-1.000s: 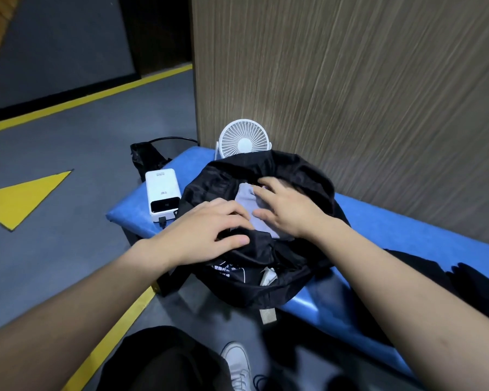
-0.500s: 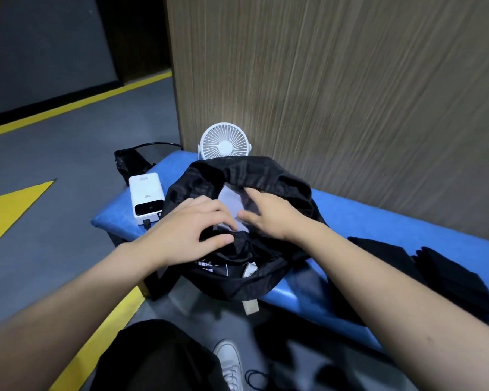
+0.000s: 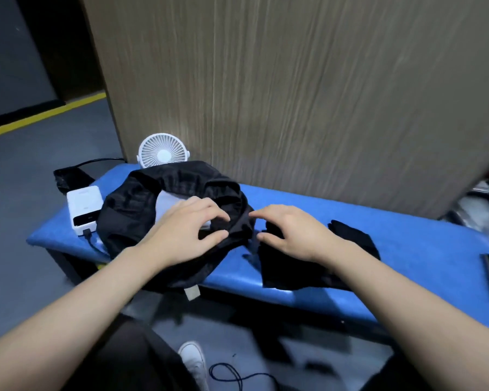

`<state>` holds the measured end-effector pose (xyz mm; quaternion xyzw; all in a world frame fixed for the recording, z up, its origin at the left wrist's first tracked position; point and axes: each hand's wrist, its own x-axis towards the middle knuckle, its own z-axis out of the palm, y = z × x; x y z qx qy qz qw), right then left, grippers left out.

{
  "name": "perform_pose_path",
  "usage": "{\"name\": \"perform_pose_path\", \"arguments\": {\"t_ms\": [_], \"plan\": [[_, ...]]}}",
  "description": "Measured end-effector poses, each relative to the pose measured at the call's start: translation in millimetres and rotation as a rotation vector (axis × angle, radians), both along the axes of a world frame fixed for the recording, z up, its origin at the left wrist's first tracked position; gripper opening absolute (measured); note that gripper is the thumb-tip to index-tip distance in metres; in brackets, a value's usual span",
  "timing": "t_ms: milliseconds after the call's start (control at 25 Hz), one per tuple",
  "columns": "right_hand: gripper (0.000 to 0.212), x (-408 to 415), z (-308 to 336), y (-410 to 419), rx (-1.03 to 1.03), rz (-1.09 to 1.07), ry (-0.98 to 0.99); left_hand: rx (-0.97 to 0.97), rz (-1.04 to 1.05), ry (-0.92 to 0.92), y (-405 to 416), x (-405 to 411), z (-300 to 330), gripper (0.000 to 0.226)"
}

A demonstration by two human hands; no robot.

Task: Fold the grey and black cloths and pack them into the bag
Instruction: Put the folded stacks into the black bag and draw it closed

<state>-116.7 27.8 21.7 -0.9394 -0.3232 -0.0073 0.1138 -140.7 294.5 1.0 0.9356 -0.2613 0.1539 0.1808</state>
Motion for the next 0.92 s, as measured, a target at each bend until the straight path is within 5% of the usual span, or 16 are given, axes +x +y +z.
{"name": "perform_pose_path", "arguments": {"t_ms": [280,440,600,920], "plan": [[0.081,-18,-30,-97,-0.093,-0.124,-0.015,0.073,-0.042,0.046,-94,11,-26,0.055],[0.101,-19,-45,-122,-0.087,-0.153,0.036,0.035,-0.033,0.012,-124,18,-37,0.048],[0.116,-11,-47,-117,-0.139,-0.132,-0.004,-0.074,0.01,-0.051,-128,22,-36,0.038],[0.147,-2,-55,-70,-0.382,-0.057,-0.066,0.001,0.005,0.023,-119,17,-56,0.049]]}}
